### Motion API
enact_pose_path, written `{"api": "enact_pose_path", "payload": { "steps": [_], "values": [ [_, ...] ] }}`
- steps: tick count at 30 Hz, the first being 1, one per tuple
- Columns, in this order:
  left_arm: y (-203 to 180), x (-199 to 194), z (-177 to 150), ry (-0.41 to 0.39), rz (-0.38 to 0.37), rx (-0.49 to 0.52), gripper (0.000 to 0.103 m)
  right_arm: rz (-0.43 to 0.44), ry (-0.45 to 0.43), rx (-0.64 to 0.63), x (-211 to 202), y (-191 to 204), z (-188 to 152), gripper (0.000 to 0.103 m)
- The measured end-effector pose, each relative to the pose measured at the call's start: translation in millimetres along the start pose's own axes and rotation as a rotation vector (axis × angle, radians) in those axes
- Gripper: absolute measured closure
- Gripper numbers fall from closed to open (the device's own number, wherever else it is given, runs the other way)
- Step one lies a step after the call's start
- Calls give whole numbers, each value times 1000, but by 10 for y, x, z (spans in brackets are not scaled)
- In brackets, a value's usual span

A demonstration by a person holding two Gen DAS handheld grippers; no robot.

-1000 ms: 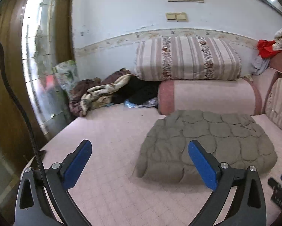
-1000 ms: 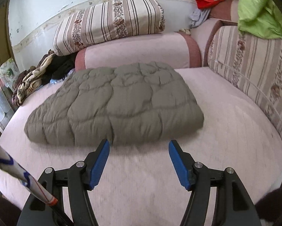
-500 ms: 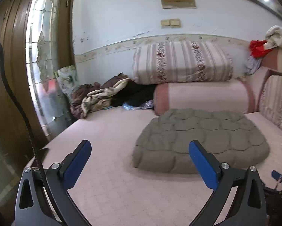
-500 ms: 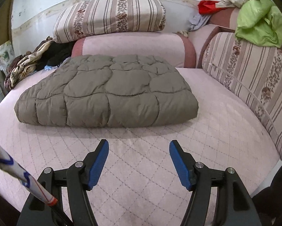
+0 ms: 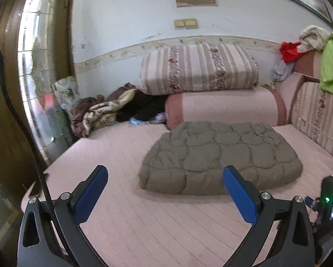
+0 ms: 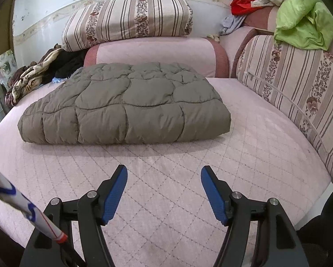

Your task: Fold large clothes

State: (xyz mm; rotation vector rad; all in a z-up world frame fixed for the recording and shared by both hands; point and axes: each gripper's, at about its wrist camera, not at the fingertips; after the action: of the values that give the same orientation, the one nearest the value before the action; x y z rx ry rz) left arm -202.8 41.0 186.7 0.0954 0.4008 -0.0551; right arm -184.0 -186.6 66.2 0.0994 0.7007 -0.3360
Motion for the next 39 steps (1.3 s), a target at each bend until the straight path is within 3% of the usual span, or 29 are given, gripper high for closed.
{"api": "enact_pose_path", "payload": {
  "steps": [12,20,39],
  "values": [
    [-86,221,-273,116,-43,4,0,-21,18,-24,96,91,-51,30],
    [64,392,-416,235,-41,-75,0,-31,18,-57,108,187,-76,30],
    [-7,508,-551,299,9,-20,0,-116,71,-49,168,157,-100,26]
  ]
}}
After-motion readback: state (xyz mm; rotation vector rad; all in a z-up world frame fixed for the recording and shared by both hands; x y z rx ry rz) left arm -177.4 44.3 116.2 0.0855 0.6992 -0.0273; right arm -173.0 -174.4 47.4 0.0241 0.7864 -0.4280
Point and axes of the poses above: each gripper's, at about its wrist camera, not at the fingertips, and x roughly the way its jaws point, y to its left, z to its top, and after that the axes turned 3 degrees about -z, right-handed
